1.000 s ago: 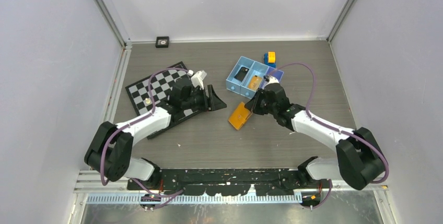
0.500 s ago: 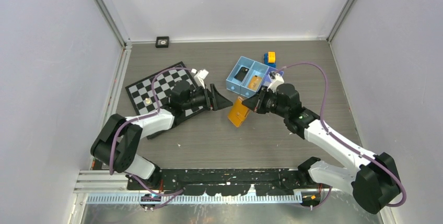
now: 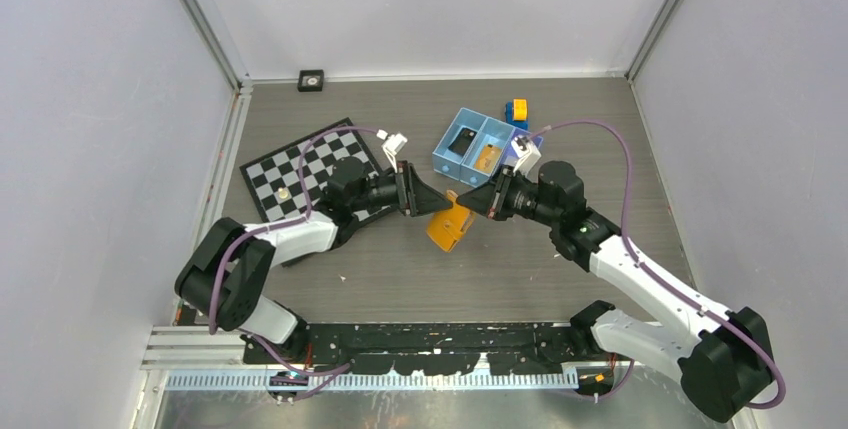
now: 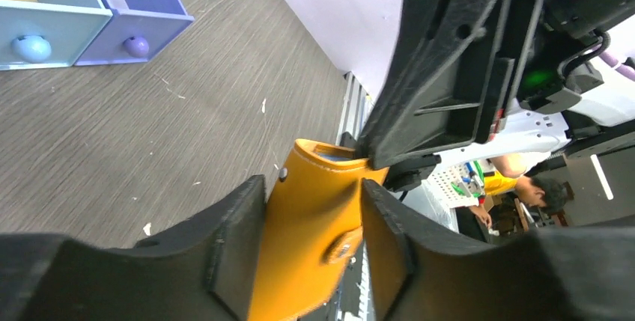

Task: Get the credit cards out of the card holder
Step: Pick up the card holder from the center of the board, then open the card holder.

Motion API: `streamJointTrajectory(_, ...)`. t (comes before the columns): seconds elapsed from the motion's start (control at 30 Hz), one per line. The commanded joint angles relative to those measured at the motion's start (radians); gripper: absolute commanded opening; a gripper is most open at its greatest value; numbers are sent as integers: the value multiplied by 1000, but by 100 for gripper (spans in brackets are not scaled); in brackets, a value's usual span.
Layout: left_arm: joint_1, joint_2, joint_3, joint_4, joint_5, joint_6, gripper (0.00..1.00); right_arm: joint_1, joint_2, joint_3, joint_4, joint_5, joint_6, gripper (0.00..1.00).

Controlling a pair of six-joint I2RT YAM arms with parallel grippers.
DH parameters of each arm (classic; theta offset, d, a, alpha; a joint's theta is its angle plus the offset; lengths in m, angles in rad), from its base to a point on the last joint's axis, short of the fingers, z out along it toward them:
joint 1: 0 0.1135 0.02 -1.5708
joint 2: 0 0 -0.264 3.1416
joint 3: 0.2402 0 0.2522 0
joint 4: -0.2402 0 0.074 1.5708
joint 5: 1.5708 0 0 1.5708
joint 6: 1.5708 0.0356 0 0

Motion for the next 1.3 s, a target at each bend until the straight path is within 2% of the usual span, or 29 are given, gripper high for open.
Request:
streamJointTrajectory(0.0, -27, 3, 45, 87, 76, -44, 39, -4, -55, 32, 16, 45, -5, 1)
streamJointTrajectory(0.07, -29, -24, 48, 26, 57, -12, 23, -4, -79, 30, -25, 111, -18, 1)
streamJointTrajectory(0.2, -35, -16, 77, -34, 73, 3, 18, -4, -84, 25, -36, 145, -27, 0)
streamJointTrajectory(0.33, -46, 14, 92, -30, 88, -9, 1, -4, -65, 27, -36, 147, -33, 0)
streamJointTrajectory(0.4, -48, 7, 86, -28, 78, -8, 0, -5, -57, 29, -34, 145, -38, 1)
streamJointTrajectory(0.43, -47, -3, 81, -37, 68, 0, 0, -4, -52, 32, -44, 149, -44, 11)
streamJointTrajectory(0.5, -46, -42, 72, -104, 20, 39, 0, -4, -47, 40, -64, 172, -60, 48)
streamJointTrajectory(0.53, -44, -68, 68, -157, -19, 71, 0, -4, -49, 41, -95, 187, -66, 63)
streamJointTrajectory(0.6, -40, -133, 66, -306, -154, 140, 0, -3, -54, 31, -96, 197, -80, 80)
streamJointTrajectory(0.67, -41, -185, 70, -453, -270, 206, 0, 2, -42, 25, -95, 219, -84, 83)
streamJointTrajectory(0.73, -39, -224, 51, -482, -335, 216, 0, 15, -10, 27, -95, 238, -85, 84)
streamJointTrajectory(0.97, -40, -258, 41, -537, -420, 226, 0, 145, 140, 62, -18, 263, -101, 86)
streamJointTrajectory(1.1, -42, -243, 33, -509, -414, 211, 0, 227, 194, 96, -33, 346, -124, 87)
streamJointTrajectory(1.27, -42, -240, 34, -508, -413, 201, 0, 261, 251, 116, -16, 377, -123, 88)
